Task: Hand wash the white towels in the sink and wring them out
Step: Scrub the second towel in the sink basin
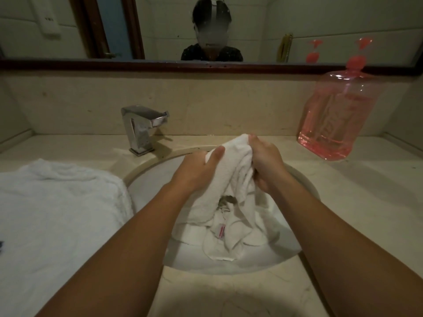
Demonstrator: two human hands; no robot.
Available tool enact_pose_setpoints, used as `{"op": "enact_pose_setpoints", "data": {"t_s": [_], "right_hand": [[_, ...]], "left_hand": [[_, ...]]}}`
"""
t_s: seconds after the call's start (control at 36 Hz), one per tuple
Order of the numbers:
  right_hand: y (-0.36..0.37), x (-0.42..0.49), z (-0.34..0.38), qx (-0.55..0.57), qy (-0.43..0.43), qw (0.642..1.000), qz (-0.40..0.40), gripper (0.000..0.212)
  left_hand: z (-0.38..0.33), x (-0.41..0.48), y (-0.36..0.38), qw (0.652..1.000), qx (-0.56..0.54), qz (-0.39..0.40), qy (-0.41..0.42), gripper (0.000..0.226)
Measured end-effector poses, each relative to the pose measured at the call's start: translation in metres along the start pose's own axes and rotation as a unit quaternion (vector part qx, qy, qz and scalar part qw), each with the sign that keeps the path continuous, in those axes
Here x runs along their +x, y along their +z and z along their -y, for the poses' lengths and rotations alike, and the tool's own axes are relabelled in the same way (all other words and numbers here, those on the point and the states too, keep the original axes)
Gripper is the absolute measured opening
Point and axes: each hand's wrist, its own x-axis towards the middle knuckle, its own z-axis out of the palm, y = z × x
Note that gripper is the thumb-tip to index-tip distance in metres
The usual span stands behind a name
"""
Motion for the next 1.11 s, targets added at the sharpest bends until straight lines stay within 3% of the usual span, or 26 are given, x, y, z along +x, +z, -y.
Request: {"op": "enact_pose_setpoints", "data": {"t_s": [0.17,0.33,0.44,0.56,0.72,0.86,0.92,1.03,1.11], "right_hand": [[0.020,-0.015,-0.004,-0.095,-0.097,0.990,-0.033,0.038],[0.055,-0.043,-0.009,-0.050,-0.077,0.994,0.054,0.028],[0.060,-0.036,-0.003,-0.042,-0.078,0.996,0.008,0.031],[0.060,-0.020,0.000,0.018,-0.020,0.999,-0.024,0.031],[0.055,-0.041,-0.005,-0.038,-0.051,0.997,0.054,0.033],[0.043,-0.021,0.004,-0.059,-0.014,0.998,0.013,0.037],[0.032,-0.017,-0.001,-0.081,-0.007,0.997,0.004,0.035],[0.017,-0.015,-0.010,-0.228,-0.084,0.965,-0.100,0.015],[0.028,-0.026,-0.004,-0.157,-0.126,0.979,-0.026,0.024]], "left_hand": [[-0.020,0.002,0.007,0.980,-0.128,-0.147,-0.028,0.062],[-0.026,0.009,0.012,0.961,-0.167,-0.212,-0.066,0.064],[-0.037,-0.001,0.009,0.958,-0.217,-0.181,-0.046,0.063],[-0.050,-0.008,0.021,0.968,-0.179,-0.178,0.014,0.062],[-0.030,0.006,0.002,0.962,-0.185,-0.188,-0.077,0.065],[-0.041,-0.001,0.008,0.960,-0.242,-0.119,-0.076,0.059],[-0.037,0.000,0.001,0.944,-0.280,-0.126,-0.116,0.064],[-0.017,0.008,-0.008,0.892,-0.371,-0.110,-0.233,0.074],[-0.011,0.008,-0.008,0.847,-0.458,-0.069,-0.261,0.083]]}}
